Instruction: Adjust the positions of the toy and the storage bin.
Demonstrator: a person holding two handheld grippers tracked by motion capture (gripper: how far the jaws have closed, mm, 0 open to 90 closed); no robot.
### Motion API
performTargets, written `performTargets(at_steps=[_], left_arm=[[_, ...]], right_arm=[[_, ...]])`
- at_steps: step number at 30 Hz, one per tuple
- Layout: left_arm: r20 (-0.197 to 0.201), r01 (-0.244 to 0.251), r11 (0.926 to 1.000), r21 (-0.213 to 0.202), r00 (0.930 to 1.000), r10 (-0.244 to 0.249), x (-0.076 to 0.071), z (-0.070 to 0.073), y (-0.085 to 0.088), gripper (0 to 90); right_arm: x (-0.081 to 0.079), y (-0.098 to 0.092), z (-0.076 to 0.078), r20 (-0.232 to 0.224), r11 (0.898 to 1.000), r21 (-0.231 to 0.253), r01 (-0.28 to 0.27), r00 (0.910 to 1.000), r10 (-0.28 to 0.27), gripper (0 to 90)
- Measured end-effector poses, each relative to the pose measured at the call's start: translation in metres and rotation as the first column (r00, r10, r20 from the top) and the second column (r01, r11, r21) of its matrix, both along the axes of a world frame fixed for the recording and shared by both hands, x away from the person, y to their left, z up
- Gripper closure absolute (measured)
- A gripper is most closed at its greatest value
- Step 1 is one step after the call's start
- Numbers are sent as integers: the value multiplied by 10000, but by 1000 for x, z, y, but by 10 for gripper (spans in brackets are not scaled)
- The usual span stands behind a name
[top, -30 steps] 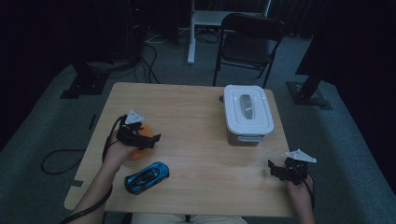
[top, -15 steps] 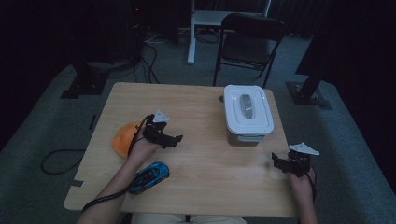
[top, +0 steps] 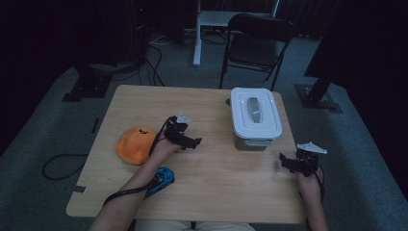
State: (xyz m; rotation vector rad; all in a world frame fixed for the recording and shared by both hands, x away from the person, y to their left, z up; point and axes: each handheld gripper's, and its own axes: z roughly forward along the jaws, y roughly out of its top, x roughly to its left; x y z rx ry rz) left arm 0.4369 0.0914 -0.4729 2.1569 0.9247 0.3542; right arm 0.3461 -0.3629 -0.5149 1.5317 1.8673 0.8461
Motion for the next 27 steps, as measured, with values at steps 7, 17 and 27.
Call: performTargets(at_steps=[7,17,27], left_arm=[[-199,-22,10000,-4,9998,22,12,-10,-19,19],[-552,-67,9994,345,9984,86,32,-25,-40,19],[-676,-154,9997,197,9976,167,49,-26,-60,19]], right_arm=[[10,-5,-1,-26,9998,164,73,10000,-73,120],[31,-10,-1,-16,9999,101,134,9999,-134,120],[53,-10,1,242,9986,486,218,9994,-230,120]])
